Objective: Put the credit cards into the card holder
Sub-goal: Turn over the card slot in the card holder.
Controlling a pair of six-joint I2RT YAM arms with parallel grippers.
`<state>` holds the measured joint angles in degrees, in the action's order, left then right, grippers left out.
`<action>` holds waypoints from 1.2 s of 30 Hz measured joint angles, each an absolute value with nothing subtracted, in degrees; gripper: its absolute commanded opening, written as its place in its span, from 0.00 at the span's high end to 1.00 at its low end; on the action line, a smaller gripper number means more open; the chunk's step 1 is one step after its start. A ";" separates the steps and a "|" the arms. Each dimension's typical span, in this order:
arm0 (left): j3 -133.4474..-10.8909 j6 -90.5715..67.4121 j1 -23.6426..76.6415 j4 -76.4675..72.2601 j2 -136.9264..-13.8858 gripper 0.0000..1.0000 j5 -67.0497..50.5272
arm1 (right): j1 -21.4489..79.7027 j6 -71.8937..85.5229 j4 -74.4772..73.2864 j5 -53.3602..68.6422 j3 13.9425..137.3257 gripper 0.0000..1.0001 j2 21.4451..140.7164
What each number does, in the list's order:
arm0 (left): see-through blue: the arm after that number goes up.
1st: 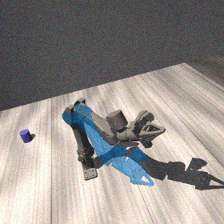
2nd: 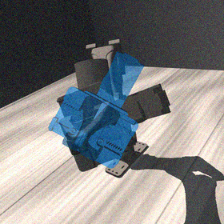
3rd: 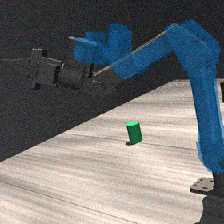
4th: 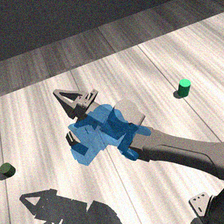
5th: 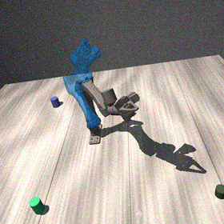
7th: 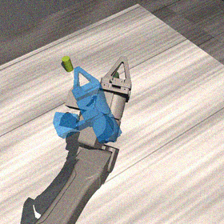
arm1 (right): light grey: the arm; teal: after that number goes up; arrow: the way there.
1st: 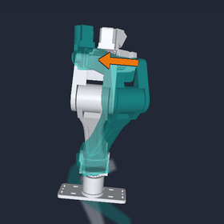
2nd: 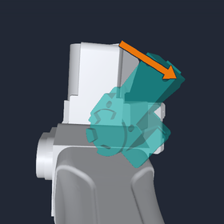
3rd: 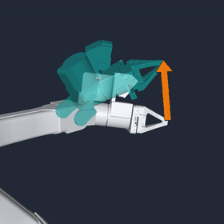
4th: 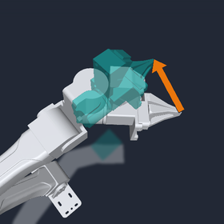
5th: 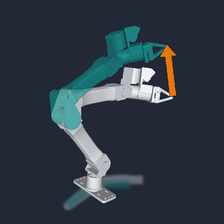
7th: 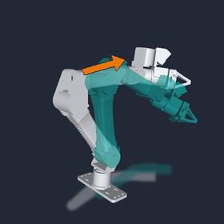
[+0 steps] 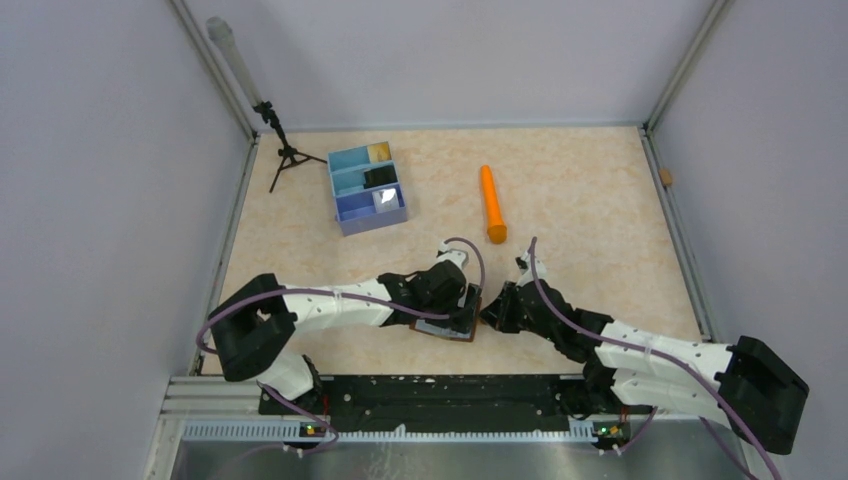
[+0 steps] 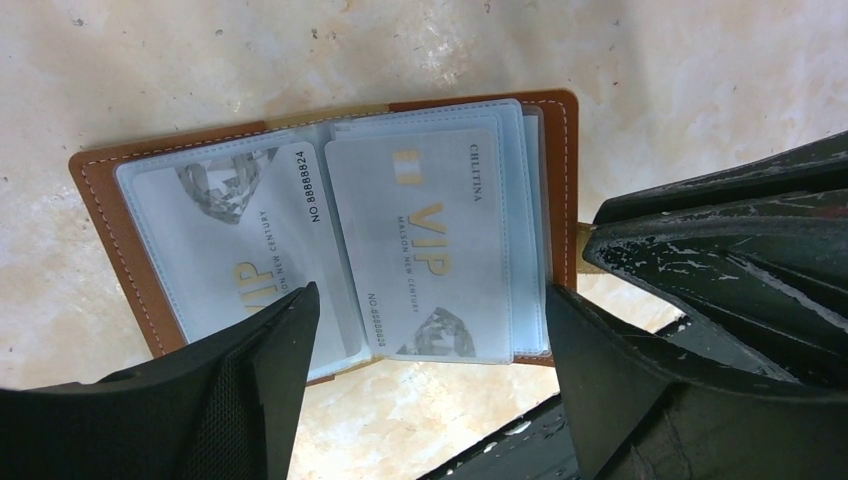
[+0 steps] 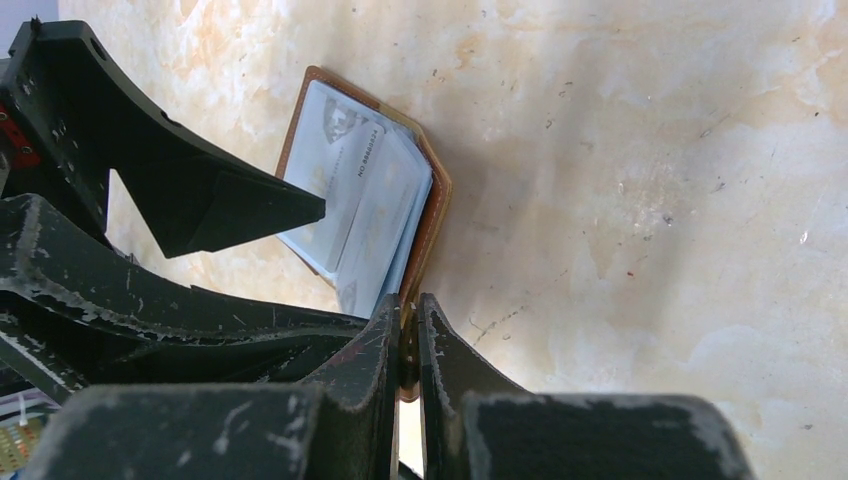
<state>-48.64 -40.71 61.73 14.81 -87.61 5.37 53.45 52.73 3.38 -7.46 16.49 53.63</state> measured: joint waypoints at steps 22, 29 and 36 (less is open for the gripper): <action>-51.05 -40.97 64.62 20.80 -89.60 0.19 15.07 | 53.43 52.75 2.48 -8.73 16.49 1.00 52.45; -51.03 -41.71 64.64 21.61 -88.75 0.19 17.54 | 53.45 52.77 2.48 -8.86 16.49 1.00 52.38; -51.03 -42.09 64.62 22.22 -87.48 0.18 19.25 | 53.45 52.80 2.48 -8.91 16.49 1.00 52.25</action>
<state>-51.03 -42.09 64.62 22.22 -87.48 19.25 53.45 52.80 2.48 -8.91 16.49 52.25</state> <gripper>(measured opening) 0.818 0.047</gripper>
